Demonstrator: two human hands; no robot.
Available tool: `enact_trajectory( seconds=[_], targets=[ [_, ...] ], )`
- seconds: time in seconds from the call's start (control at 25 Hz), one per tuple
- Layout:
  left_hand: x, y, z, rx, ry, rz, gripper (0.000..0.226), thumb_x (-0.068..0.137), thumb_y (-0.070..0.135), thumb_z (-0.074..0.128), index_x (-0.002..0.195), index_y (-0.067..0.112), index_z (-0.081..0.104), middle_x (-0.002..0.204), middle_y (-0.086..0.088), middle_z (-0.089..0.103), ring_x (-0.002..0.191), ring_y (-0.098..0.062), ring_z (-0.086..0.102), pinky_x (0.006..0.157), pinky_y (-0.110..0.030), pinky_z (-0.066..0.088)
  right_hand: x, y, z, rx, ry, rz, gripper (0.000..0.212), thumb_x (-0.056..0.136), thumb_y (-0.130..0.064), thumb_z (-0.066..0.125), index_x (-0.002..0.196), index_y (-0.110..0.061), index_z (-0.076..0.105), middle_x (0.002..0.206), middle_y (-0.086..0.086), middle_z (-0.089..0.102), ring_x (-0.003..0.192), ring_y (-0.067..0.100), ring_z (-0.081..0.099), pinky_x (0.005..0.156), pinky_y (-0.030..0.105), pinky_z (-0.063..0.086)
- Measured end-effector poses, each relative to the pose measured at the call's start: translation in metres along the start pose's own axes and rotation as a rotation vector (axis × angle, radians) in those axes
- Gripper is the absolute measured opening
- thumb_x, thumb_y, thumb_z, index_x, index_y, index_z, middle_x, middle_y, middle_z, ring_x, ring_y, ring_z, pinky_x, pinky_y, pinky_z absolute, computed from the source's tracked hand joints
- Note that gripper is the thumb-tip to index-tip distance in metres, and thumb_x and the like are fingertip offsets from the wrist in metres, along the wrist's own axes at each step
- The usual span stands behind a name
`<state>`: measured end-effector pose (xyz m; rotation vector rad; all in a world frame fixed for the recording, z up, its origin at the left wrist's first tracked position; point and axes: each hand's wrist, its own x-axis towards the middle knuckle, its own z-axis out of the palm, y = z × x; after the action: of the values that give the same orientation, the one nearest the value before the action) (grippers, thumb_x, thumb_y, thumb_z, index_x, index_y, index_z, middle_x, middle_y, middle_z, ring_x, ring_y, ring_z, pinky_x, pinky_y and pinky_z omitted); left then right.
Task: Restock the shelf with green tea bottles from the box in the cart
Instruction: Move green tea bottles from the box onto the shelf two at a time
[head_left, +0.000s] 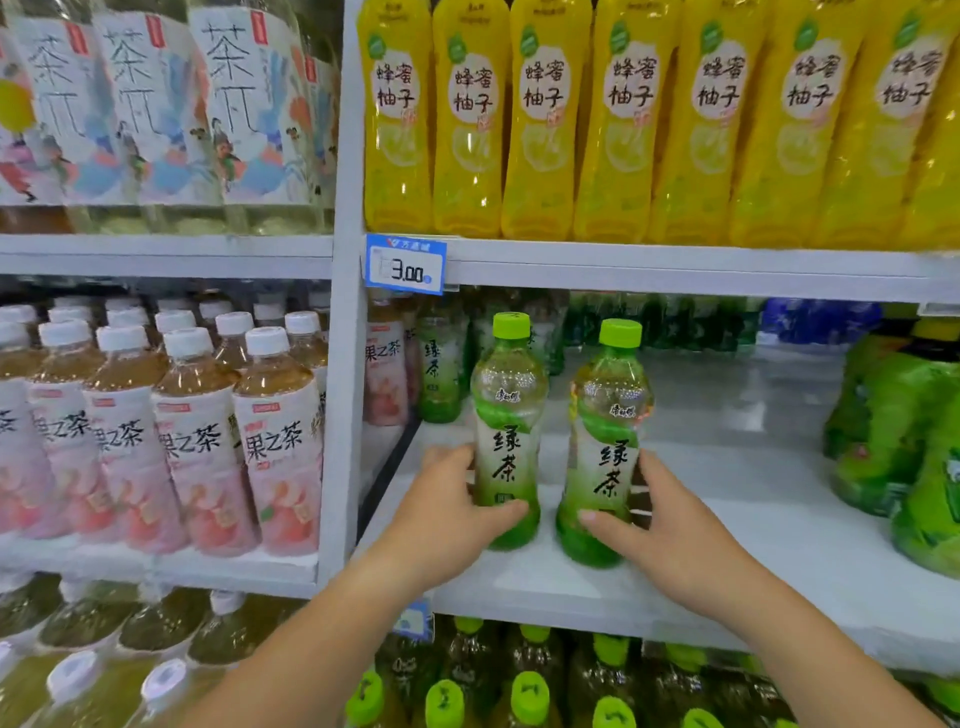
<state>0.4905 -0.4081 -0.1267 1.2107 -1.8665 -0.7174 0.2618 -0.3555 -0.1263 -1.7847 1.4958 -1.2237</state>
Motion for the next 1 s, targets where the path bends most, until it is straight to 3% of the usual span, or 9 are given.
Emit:
enact_trajectory(
  seconds=[0.12, 0.24, 0.44, 0.64, 0.76, 1.0],
  targets=[
    [-0.005, -0.004, 0.003, 0.043, 0.085, 0.044, 0.034, 0.077, 0.043, 0.082, 0.107, 0.038, 0.068, 0.108, 0.013, 0.067, 0.095, 0.002, 0.062, 0.085, -0.025, 0.055, 0.007, 0.008, -0.003, -0.070, 0.033, -0.005, 0.042, 0.076, -0.040, 0.084, 0.107, -0.047, 0.057, 0.101, -0.043, 0.063, 0.091, -0.016, 0.062, 0.065, 0.005, 0.049],
    [0.008, -0.002, 0.006, 0.029, 0.144, 0.035, 0.035, 0.079, 0.035, 0.083, 0.106, 0.039, 0.062, 0.102, 0.019, 0.069, 0.094, 0.007, 0.063, 0.080, -0.019, 0.054, 0.033, 0.013, 0.002, -0.055, 0.000, -0.006, 0.039, 0.078, -0.032, 0.085, 0.104, -0.044, 0.060, 0.097, -0.041, 0.065, 0.089, -0.014, 0.063, 0.065, 0.004, 0.048],
    [0.051, -0.015, 0.014, 0.139, 0.208, 0.029, 0.046, 0.084, 0.030, 0.080, 0.122, 0.025, 0.055, 0.114, 0.009, 0.069, 0.105, -0.009, 0.065, 0.089, -0.033, 0.056, 0.091, 0.035, 0.015, -0.002, 0.010, 0.018, 0.035, 0.081, -0.027, 0.084, 0.103, -0.038, 0.059, 0.092, -0.029, 0.072, 0.086, -0.013, 0.066, 0.063, 0.005, 0.050],
    [0.100, -0.028, 0.018, 0.163, 0.261, 0.010, 0.043, 0.082, 0.022, 0.082, 0.121, 0.018, 0.063, 0.114, -0.002, 0.064, 0.104, -0.018, 0.062, 0.094, -0.036, 0.052, 0.147, 0.059, 0.033, 0.109, 0.094, 0.066, 0.040, 0.079, -0.023, 0.086, 0.102, -0.030, 0.054, 0.106, -0.009, 0.070, 0.099, 0.011, 0.069, 0.088, 0.036, 0.058],
    [0.127, -0.033, 0.023, 0.187, 0.272, -0.075, 0.038, 0.086, 0.026, 0.079, 0.121, 0.016, 0.067, 0.116, -0.007, 0.063, 0.105, -0.024, 0.061, 0.097, -0.040, 0.051, 0.174, 0.063, 0.037, 0.114, 0.082, 0.060, 0.038, 0.080, -0.020, 0.085, 0.103, -0.026, 0.055, 0.107, -0.005, 0.070, 0.099, 0.013, 0.069, 0.088, 0.033, 0.057],
    [0.156, -0.043, 0.031, 0.238, 0.349, -0.117, 0.027, 0.086, 0.025, 0.078, 0.107, 0.009, 0.069, 0.104, -0.010, 0.072, 0.099, -0.029, 0.067, 0.087, -0.038, 0.054, 0.204, 0.077, 0.042, 0.211, 0.128, 0.054, 0.040, 0.082, -0.015, 0.083, 0.114, -0.011, 0.060, 0.107, 0.002, 0.071, 0.095, 0.007, 0.068, 0.079, 0.021, 0.055]
  ],
)
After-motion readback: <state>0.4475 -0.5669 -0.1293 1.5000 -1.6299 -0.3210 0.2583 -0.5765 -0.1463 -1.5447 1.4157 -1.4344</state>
